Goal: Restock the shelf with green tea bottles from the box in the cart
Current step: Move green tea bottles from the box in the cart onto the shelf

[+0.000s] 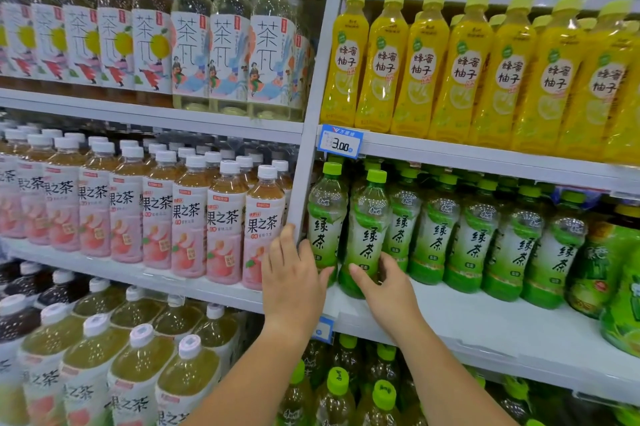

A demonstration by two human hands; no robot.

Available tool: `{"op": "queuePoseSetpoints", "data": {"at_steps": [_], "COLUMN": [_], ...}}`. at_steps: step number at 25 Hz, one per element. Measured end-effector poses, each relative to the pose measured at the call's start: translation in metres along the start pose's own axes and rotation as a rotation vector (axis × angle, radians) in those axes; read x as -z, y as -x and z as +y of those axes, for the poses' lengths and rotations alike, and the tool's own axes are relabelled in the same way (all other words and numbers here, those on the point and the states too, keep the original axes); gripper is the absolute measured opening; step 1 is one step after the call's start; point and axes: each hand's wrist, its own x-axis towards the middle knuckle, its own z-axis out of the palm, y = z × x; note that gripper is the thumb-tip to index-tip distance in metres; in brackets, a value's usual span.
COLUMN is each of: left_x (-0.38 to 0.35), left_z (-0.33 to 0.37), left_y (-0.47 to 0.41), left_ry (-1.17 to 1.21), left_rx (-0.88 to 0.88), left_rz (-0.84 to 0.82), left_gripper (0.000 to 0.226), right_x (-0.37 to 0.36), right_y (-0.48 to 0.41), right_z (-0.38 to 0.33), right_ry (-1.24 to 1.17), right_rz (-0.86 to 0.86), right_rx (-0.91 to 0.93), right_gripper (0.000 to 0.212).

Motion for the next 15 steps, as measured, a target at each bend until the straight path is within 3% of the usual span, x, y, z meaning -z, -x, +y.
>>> {"op": "queuePoseSetpoints", "data": {"at_steps": [4, 8, 15], "left_x": [-0.005, -0.01, -0.004], "left_z": [-0.01, -0.017, -0.001], "left_y": [-0.006, -0.003, -0.007], "left_ry": [-0.038, -0.004, -0.011], "left_rx": [-0.055, -0.095, 0.047], "left_rz": [0.036, 0.054, -0.053], "left_gripper": [0.054, 0.05, 0.04], "right_x": [-0.001, -0.008, -0.008], "right_y": [0.0, -0.004, -0.007], "right_z": [0.0, 0.002, 0.0], "right_ry": [0.04, 0.069, 0.08], "right_rz": [0.011, 0.042, 0.042], "right_rx": [0.012, 0.0, -0.048], "right_gripper": [0.054, 0.055, 0.052]}}
